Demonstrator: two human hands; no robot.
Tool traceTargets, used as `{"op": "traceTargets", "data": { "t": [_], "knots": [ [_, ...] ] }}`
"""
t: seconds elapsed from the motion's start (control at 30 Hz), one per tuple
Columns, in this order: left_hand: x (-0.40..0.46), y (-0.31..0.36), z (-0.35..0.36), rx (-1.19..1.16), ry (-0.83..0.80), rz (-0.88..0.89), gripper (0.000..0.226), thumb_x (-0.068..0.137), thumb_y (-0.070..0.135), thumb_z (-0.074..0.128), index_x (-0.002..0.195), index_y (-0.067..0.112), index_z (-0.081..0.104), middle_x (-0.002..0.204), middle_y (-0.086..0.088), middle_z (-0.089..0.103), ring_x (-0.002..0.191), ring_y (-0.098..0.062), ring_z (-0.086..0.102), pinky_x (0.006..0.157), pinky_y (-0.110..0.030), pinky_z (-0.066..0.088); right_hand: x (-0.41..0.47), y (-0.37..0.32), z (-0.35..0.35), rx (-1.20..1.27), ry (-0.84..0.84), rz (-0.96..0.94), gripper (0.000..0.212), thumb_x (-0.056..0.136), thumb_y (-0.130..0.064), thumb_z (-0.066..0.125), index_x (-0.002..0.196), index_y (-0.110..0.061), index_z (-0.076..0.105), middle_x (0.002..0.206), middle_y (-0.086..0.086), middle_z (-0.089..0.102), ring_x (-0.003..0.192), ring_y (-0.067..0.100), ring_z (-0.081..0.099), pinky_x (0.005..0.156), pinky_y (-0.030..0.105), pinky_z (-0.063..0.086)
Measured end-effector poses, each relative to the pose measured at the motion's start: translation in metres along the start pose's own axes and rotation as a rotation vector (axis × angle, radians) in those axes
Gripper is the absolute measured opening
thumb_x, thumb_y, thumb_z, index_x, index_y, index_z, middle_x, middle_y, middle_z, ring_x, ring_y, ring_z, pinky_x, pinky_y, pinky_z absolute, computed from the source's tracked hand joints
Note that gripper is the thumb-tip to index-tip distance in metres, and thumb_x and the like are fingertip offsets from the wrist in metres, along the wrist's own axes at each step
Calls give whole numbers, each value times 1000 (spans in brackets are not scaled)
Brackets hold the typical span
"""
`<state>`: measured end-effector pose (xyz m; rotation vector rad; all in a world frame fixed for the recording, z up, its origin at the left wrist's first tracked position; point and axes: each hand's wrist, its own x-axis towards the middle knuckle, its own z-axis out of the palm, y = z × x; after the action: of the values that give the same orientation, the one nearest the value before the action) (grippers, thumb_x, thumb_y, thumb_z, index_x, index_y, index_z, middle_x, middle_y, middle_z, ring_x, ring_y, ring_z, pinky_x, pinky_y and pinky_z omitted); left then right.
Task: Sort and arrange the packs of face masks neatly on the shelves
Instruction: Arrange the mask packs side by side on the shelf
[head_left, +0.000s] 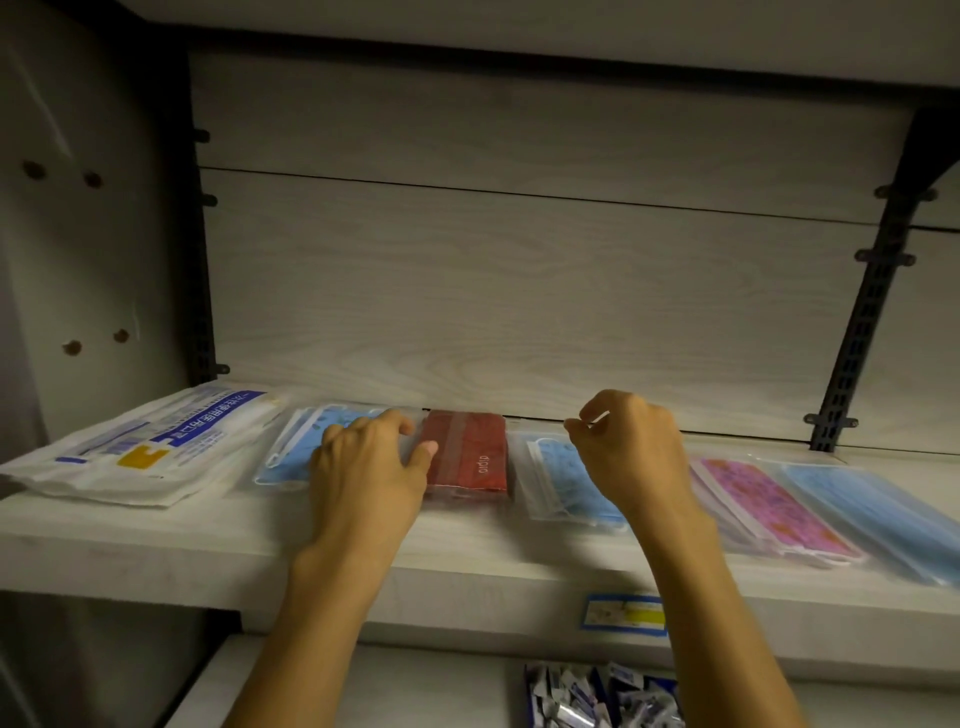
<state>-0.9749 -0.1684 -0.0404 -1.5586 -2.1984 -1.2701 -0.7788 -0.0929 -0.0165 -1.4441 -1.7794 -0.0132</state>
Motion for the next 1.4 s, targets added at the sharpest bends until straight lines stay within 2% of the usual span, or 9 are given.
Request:
{"op": "traceTargets", "data": {
  "t": [0.17,0.47,0.6,0.8,0.93,1.07,1.13,1.27,1.4],
  "knots": [
    [-8,-4,-16,-42,14,107,30,88,38,63,111,19,66,106,-3,68,103,-24,56,85,-39,48,-16,-20,-3,-6,-4,-93,25,91,-31,63,109,-15,68,101,7,71,94,27,64,75,38,54],
    [-30,-28,-43,-139,7,255,23,86,31,66,106,20,67,99,-2,68,96,-25,56,81,-40,48,-71,-55,-6,-73,-51,-192,25,93,-35,59,113,-21,64,101,-1,69,91,19,63,74,34,53],
    [-47,-25,-39,-196,-17,341,17,84,28,68,99,21,68,93,1,69,87,-25,55,77,-37,47,-105,-46,-12,-99,-39,-146,27,92,-35,61,115,-21,63,98,-1,69,92,18,62,75,38,54],
    [-73,-3,-34,-246,-85,413,18,87,27,64,104,22,67,99,4,69,90,-21,53,78,-32,42,-130,-17,-43,-159,-24,-41,27,92,-36,60,116,-24,62,96,-1,69,88,17,62,78,40,54],
    [-86,25,-32,-267,-96,450,20,88,26,63,107,22,66,101,4,68,93,-20,52,77,-31,40,-135,-2,-67,-165,-16,-28,27,91,-36,61,115,-22,62,97,0,69,87,16,63,80,40,55],
    [-105,68,-24,-279,-142,481,25,92,30,59,115,25,62,107,6,66,99,-16,50,74,-26,34,-143,29,-101,-204,-14,-9,27,92,-35,60,116,-22,61,99,-1,68,87,14,62,78,31,54],
    [-118,92,-16,-300,-160,499,24,92,30,59,115,25,63,107,6,66,100,-16,50,76,-27,35,-149,50,-123,-237,-16,11,28,93,-36,59,118,-23,60,99,-2,68,87,12,62,77,27,52],
    [-153,144,0,-315,-215,528,24,92,31,57,115,25,62,108,6,65,102,-17,49,81,-28,37,-164,97,-171,-282,8,63,29,93,-37,58,118,-23,60,98,-3,68,88,13,64,82,34,55],
    [-188,197,17,-319,-247,576,26,94,33,54,120,28,58,113,8,63,105,-13,47,85,-26,38,-178,143,-219,-311,-3,103,29,93,-34,58,118,-20,59,100,-1,67,86,13,63,81,30,54]
  ]
}}
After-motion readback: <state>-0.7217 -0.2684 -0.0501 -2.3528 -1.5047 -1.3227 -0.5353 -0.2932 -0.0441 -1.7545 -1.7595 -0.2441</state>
